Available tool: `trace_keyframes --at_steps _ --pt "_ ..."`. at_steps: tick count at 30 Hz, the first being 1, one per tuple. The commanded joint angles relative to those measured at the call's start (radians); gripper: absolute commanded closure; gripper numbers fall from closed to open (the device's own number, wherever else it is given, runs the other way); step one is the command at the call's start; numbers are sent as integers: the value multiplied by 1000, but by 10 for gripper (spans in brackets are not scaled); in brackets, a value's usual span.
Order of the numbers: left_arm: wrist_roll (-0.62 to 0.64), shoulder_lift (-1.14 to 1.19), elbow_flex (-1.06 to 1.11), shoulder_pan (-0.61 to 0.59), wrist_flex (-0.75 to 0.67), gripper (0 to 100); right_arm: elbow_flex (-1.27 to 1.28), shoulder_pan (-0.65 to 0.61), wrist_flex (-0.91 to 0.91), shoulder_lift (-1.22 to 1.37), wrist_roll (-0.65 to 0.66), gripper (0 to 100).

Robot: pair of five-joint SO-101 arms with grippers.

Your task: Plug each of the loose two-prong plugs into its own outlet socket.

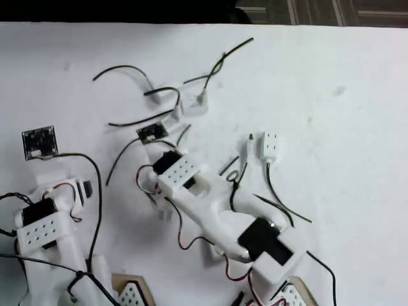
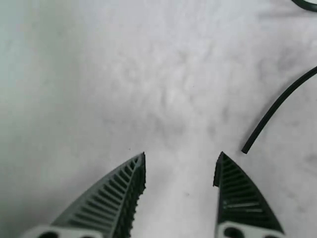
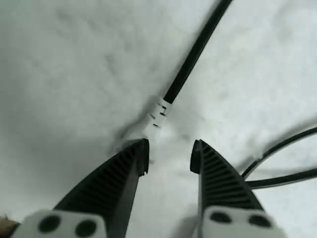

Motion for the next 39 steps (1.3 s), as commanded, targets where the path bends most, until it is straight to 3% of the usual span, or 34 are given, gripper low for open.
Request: trace_keyframes --at_steps 1,23,36,39 --pt "9 -24 -23 4 -18 770 -5 -15 -35 8 -8 854" --pt "8 -24 -23 4 -18 770 -6 -94 -54 22 -66 854" --pt "8 -24 -23 4 -18 770 -221 -122 77 237 -107 855" --pt "8 -24 -23 4 -18 770 -233 -117 93 237 -101 917"
